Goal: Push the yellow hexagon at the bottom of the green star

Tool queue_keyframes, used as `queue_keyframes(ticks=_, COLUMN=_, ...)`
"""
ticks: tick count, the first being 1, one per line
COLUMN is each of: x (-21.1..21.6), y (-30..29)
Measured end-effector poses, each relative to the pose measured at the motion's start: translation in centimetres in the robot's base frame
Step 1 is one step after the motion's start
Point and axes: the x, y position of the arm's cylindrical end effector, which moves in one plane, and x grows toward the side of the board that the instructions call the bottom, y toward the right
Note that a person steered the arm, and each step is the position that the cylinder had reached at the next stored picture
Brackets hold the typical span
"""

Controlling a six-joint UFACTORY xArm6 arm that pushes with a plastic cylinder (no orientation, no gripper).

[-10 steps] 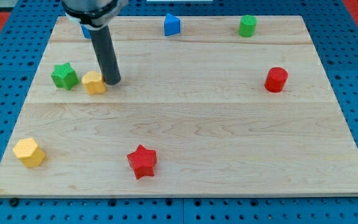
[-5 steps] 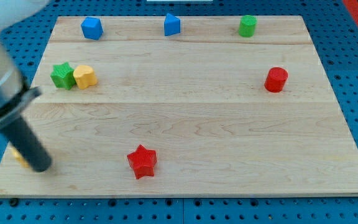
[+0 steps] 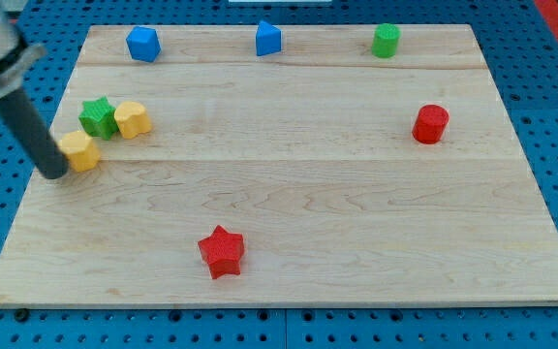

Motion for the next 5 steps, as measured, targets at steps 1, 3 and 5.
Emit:
queue_keyframes(ticks=1, x=-1.0, y=2.0)
queue_keyframes(ticks=3, x=-2.7, y=18.3)
queue_keyframes(ticks=5, x=-12.0, y=34.9)
